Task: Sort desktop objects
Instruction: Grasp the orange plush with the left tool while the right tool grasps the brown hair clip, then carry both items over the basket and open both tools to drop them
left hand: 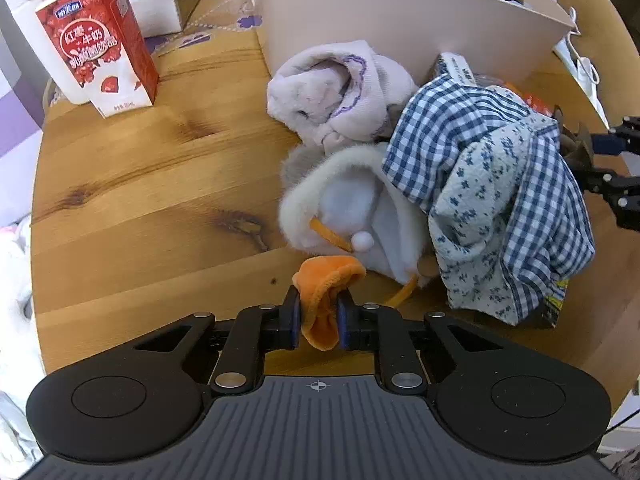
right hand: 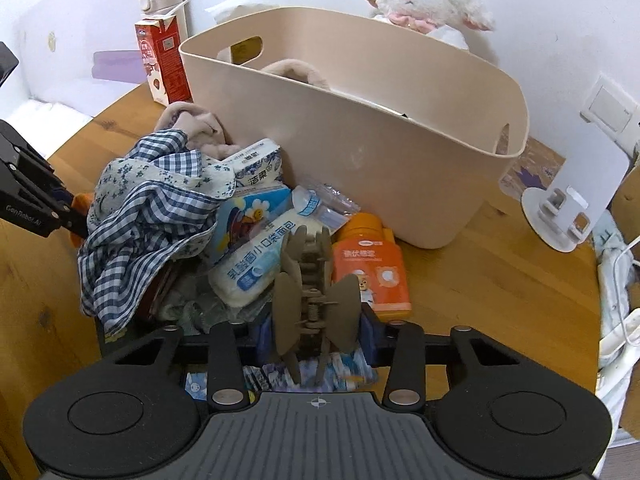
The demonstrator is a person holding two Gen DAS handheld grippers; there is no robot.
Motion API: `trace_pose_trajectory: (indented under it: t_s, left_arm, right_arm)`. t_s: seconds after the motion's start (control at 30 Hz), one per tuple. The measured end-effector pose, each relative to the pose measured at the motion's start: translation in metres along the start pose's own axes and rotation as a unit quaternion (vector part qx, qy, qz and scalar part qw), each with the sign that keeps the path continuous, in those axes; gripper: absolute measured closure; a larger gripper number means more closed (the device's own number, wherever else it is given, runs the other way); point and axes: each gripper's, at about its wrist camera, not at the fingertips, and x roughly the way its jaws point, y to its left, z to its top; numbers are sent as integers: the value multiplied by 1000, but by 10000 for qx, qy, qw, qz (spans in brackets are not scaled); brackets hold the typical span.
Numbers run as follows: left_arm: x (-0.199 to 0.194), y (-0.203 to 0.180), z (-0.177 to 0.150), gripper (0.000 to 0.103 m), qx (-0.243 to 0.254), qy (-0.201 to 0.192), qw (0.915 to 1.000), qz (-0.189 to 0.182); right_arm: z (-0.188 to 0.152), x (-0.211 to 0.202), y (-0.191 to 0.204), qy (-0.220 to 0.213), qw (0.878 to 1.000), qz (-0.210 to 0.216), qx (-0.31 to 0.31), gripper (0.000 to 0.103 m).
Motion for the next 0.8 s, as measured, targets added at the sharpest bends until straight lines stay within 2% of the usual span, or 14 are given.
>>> trace_pose_trajectory:
  t_s: [0.5, 0.8]
  left_arm:
    - [-36, 7, -3, 86, -260, -410, 9985, 233]
    - [-50, 4, 18, 86, -111, -698, 9973, 202]
  right_arm:
    - [-8, -36, -18, -314, 9989, -29, 358, 64]
    - [0, -65, -27, -629, 9970, -206, 402, 64]
